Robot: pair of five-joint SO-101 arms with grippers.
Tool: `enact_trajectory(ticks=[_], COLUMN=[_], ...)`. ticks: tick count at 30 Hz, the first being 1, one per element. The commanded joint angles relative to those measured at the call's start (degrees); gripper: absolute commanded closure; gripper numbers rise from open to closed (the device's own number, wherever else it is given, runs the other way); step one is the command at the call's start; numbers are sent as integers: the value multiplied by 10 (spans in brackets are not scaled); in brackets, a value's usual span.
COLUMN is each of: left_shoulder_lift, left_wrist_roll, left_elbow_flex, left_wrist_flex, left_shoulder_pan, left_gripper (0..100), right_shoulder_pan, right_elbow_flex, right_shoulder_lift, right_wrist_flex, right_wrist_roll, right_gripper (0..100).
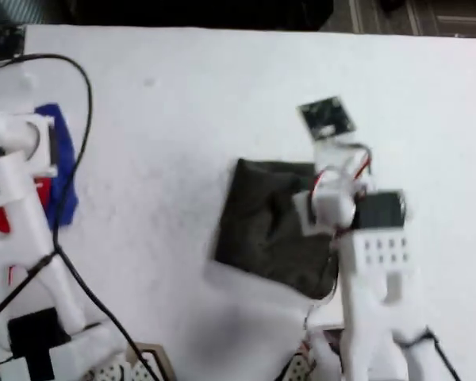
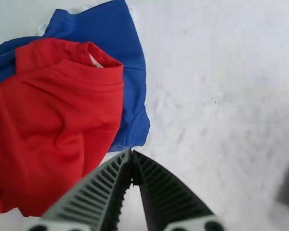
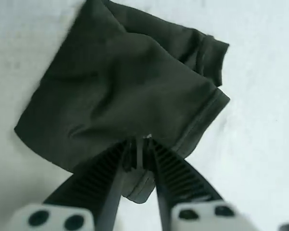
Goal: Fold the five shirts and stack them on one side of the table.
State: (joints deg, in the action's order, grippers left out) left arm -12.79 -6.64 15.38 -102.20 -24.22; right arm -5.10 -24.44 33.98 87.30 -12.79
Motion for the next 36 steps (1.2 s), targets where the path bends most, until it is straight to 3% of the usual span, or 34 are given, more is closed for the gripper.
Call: enact_trajectory(ticks=[1,8,19,36], left_shoulder_lift=[-18,-17,-17,-18], left_wrist_roll=[-8,-8,-8,-8], left_elbow_flex=[3,2,2,2], left_wrist_flex=[3,18,15,14], left_shoulder_pan=[-8,-7,-7,-7], left_gripper=[977,977,977,977], right_shoulder_pan=[44,57,129,157], right_elbow_flex=[62,106,118,200], right_shoulder_lift=[-87,-211,-260,-416], right_wrist_flex=[-9,-6,-24,-57], right_wrist_roll=[32,75,71,71], right_gripper=[877,843,840,840])
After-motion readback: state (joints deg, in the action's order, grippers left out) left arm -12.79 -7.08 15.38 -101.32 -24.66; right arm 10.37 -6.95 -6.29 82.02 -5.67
